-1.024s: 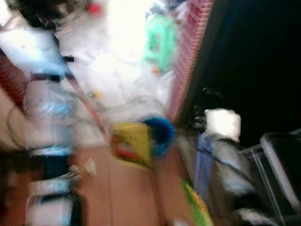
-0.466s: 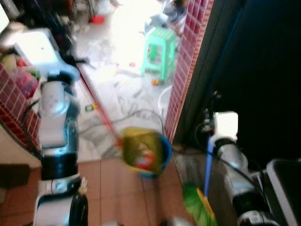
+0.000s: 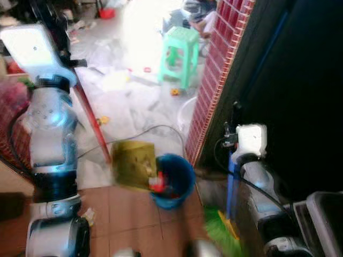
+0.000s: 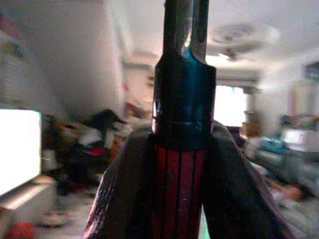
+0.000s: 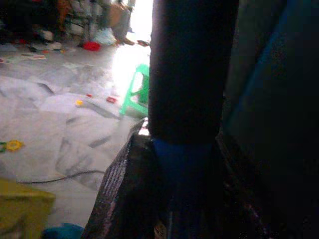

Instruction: Sweep floor

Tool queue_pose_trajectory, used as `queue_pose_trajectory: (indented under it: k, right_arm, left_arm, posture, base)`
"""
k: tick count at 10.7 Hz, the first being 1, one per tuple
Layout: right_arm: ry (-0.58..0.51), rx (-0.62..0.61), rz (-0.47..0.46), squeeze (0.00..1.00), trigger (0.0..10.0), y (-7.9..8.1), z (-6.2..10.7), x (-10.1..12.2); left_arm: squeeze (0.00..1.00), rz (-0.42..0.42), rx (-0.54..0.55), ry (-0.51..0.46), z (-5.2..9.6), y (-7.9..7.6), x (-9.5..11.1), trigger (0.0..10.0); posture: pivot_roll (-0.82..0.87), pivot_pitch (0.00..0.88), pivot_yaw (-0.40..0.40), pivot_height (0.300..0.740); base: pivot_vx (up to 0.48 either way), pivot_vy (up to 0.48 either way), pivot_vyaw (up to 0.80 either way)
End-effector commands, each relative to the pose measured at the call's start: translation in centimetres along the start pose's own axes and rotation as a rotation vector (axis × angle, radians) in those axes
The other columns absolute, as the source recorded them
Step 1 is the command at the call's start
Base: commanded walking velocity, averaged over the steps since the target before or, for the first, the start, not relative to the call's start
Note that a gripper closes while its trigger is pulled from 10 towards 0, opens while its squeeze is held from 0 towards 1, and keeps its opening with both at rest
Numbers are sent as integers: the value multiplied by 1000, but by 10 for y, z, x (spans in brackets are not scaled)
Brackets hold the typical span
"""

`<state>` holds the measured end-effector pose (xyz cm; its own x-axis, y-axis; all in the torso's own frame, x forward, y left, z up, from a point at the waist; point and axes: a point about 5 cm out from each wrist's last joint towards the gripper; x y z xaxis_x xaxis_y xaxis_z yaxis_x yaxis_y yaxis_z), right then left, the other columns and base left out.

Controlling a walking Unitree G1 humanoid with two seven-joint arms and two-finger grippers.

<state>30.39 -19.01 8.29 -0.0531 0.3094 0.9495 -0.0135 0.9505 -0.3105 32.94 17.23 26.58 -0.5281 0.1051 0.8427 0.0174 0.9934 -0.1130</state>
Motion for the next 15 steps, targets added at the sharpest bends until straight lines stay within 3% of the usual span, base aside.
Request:
queue_pose_trajectory:
  k: [1, 3, 5, 8, 10, 12, 13, 14, 15]
  right_arm:
    - [-50, 7, 1, 0, 10000, 4, -6, 12]
    - [-53, 9, 3, 0, 10000, 5, -7, 13]
    - [-54, 9, 5, 0, 10000, 5, -7, 12]
    - [-53, 3, 4, 0, 10000, 6, -6, 12]
    - [-45, 7, -2, 0, 10000, 9, -3, 9]
    - [-47, 9, -4, 0, 10000, 10, -6, 10]
    - [-49, 7, -3, 0, 10000, 10, -7, 11]
    - [-50, 6, -5, 0, 10000, 10, -8, 11]
    - [-53, 7, -7, 0, 10000, 11, -8, 12]
  left_arm:
    - [0, 36, -4, -81, -3, -2, 15, 10000]
    - [0, 18, -62, -58, 6, -20, 0, 10000]
    - [0, -57, -162, -73, 14, -41, -8, 10000]
    - [0, -95, -225, -107, 17, -59, -13, 10000]
    - [0, -65, -316, -125, 18, -76, -12, 10000]
    - [0, -91, -715, -147, 36, -123, -9, 10000]
    - [0, -127, -876, -167, 49, -139, -6, 10000]
    - [0, -129, -870, -192, 47, -142, 0, 10000]
    - [0, -137, -772, -242, 35, -135, 10, 10000]
  posture:
    - [-49, 0, -28, 740]
    - [-48, 0, -29, 740]
    - [-52, 0, -30, 740]
    - [-57, 0, -21, 740]
    - [-51, 0, -19, 740]
    - [-42, 0, -18, 740]
    - [-41, 0, -18, 740]
    - [-40, 0, -19, 740]
    - [-41, 0, -22, 740]
  base:
    - [0, 0, 0]
    - [0, 0, 0]
    - [0, 0, 0]
    - [0, 0, 0]
    - [0, 0, 0]
    - [0, 0, 0]
    - [0, 0, 0]
    - [0, 0, 0]
    - [0, 0, 0]
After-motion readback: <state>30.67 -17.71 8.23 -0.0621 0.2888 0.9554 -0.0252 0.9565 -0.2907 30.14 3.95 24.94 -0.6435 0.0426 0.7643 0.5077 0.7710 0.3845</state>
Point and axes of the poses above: a point about 5 cm out from each wrist's last joint towards the gripper, its own z axis pointing back from the gripper into the wrist, its own x axis along the axis of the wrist's last joint, y = z × x, and after that the axes turned 6 degrees about z, right-handed
